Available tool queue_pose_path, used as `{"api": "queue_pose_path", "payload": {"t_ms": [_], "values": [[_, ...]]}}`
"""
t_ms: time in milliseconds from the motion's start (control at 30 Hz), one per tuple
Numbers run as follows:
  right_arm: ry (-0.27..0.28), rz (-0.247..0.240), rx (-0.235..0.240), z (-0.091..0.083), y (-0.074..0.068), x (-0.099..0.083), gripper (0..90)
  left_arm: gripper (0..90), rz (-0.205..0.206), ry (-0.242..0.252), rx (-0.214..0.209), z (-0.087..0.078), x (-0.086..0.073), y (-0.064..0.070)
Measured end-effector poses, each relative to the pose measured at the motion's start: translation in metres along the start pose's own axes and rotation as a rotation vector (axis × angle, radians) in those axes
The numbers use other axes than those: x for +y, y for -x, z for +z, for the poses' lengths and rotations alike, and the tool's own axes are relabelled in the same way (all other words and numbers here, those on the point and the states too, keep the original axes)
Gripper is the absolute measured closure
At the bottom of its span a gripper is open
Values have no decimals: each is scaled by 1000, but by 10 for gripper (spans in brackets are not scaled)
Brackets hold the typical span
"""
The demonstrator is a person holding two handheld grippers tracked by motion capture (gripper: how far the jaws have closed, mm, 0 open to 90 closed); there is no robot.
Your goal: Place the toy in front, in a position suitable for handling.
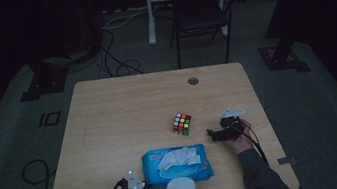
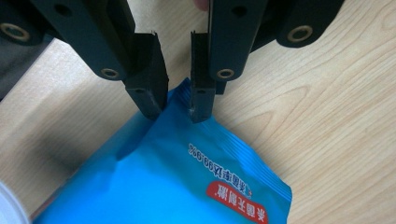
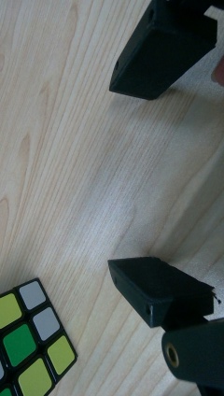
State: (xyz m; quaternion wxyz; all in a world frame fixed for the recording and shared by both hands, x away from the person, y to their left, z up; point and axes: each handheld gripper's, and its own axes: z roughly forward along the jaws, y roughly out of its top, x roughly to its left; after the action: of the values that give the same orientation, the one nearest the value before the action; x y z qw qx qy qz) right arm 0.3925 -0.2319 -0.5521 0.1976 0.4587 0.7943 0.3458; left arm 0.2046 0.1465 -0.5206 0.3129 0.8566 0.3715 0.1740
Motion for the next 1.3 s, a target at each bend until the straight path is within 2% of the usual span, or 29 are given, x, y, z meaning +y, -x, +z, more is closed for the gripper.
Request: {"api": "queue_pose_path", "payload": {"t_ms": [67, 167, 333, 433, 567, 833, 933, 967, 1033, 1300], "values": [[0, 0, 0, 0, 0, 0, 131, 774, 10, 2, 16, 2, 1, 1], [0, 0, 0, 0, 0, 0, 131, 763, -2, 12, 18, 3, 1, 1], [0, 0, 0, 0, 0, 0, 131, 757, 1, 33, 31, 3, 0, 2], [0, 0, 0, 0, 0, 0, 131, 853, -8, 57, 44, 5, 1, 1], [0, 0, 0, 0, 0, 0, 131, 890, -67, 76, 16, 6, 1, -9], [0, -1, 0, 0, 0, 0, 131, 900, -77, 74, 37, 8, 4, -23], [-1, 0, 0, 0, 0, 0, 131, 900, -101, 63, 45, 9, 6, -34], [-1, 0, 0, 0, 0, 0, 131, 900, -101, 63, 45, 9, 6, -34], [0, -1, 0, 0, 0, 0, 131, 899, -115, 58, 52, 11, 8, -44], [0, 0, 0, 0, 0, 0, 131, 898, -135, 53, 63, 15, 12, -68]]}}
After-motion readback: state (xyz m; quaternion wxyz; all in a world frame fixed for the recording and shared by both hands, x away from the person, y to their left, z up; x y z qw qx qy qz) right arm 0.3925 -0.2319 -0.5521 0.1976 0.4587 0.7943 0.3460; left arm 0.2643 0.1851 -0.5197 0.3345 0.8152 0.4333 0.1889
